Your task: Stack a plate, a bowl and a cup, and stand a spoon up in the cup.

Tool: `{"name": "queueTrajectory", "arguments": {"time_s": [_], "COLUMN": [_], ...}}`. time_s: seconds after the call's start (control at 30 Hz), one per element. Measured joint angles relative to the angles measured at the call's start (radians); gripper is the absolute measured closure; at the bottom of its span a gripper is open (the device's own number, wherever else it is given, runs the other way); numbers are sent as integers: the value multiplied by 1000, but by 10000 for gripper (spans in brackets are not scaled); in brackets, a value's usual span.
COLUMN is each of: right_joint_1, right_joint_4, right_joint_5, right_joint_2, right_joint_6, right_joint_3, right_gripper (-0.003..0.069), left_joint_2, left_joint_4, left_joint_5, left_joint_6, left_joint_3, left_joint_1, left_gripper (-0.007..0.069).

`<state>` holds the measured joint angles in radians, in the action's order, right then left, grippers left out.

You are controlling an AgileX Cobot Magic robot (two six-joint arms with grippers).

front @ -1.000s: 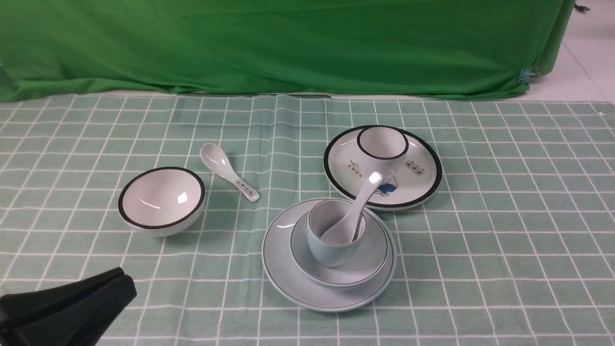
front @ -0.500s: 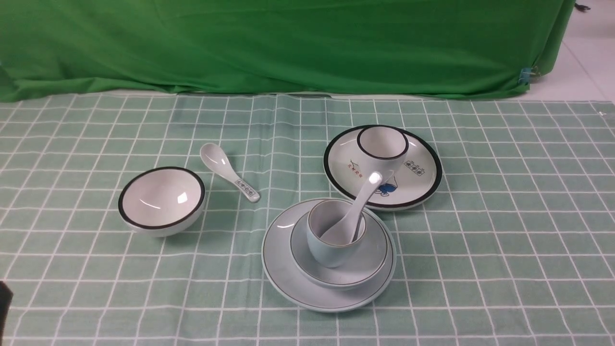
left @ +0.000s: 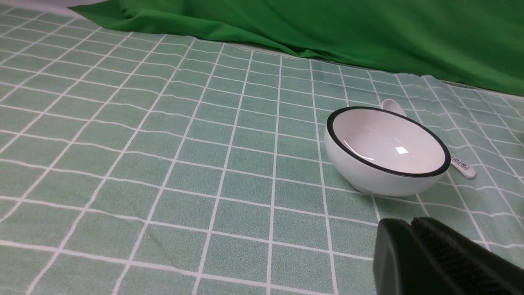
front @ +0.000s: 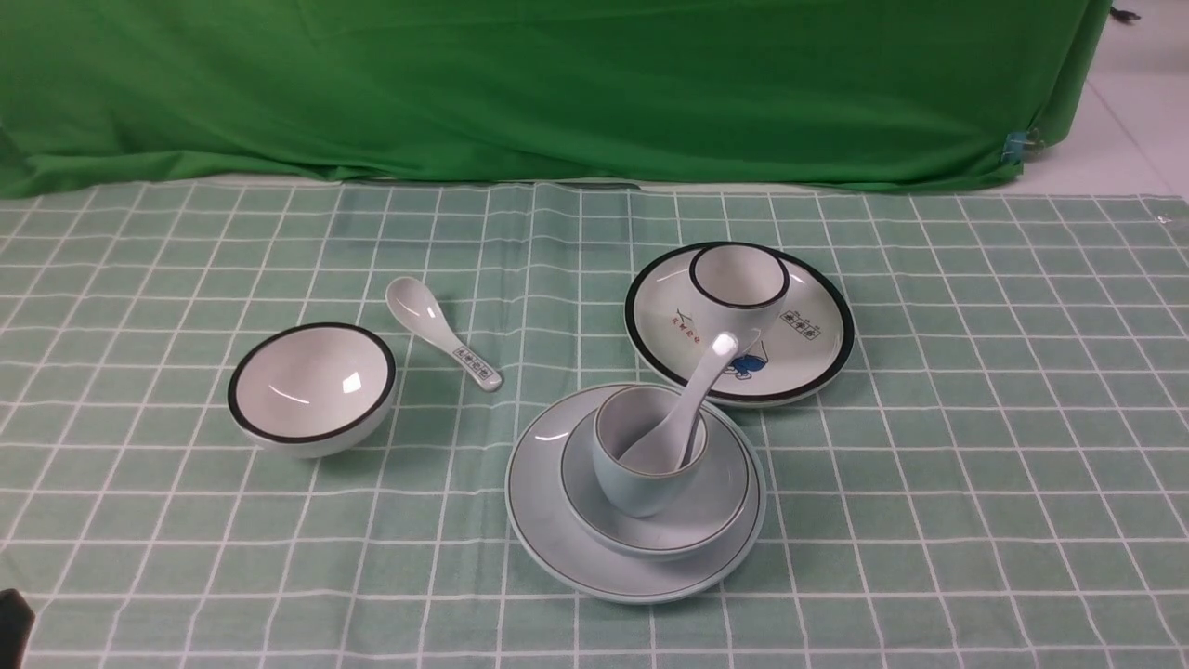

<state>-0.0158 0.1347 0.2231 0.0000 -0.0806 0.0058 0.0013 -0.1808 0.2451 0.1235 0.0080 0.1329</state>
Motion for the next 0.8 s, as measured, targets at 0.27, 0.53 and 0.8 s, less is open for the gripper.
{"name": "queueTrajectory", "arguments": {"time_s": [0.27,0.53,0.8], "right_joint_1": [0,0,0], "right_joint_4": [0,0,0], "right_joint_5": [1,1,1], "right_joint_2": [0,0,0], "right_joint_6": [0,0,0], "right_joint_3": [0,0,0], "right_gripper": [517,515,498], "left_joint_2": [0,0,0], "left_joint_4": [0,0,0], "left_joint_5": [-1,-1,-1], "left_joint_6": [0,0,0], "left_joint_3": [0,0,0], "left_joint_1": [0,0,0], "left_gripper": [612,612,612]}}
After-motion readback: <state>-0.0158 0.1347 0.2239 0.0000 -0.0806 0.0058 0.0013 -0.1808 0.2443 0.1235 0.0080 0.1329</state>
